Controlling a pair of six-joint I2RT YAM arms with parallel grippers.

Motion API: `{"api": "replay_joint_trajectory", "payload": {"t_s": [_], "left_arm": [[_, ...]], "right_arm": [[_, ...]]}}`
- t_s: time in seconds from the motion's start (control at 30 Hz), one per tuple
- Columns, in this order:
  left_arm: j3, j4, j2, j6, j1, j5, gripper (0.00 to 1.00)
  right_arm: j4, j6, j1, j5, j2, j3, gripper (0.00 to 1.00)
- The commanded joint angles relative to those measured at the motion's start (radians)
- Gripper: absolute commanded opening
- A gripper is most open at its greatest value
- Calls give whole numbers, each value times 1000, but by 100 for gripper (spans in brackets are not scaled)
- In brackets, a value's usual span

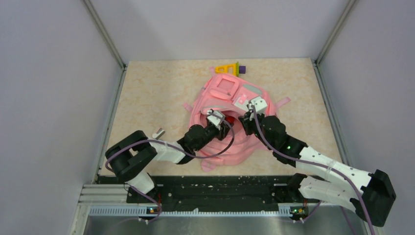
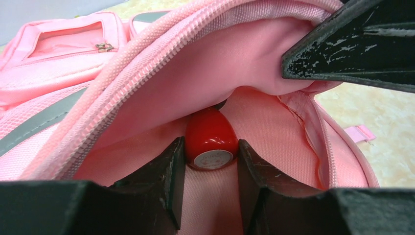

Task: Pack the student bag
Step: Place the stationery in the student bag.

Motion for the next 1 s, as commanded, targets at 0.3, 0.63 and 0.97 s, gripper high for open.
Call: {"api": "replay_joint_trajectory", "payload": {"t_s": [0.3,0.63,0.97], "left_arm": [[-15,-83,-105,30,3,-50,85],[-25,-506,-453,-11,3,24,88],[20,-1024,-747,-192,42,-252,94]], "right_arm": [[123,47,5,-15,-36,84,0],[113,37,5,1,-35,89,0],[104,36,5,11,-31,79,0]]}}
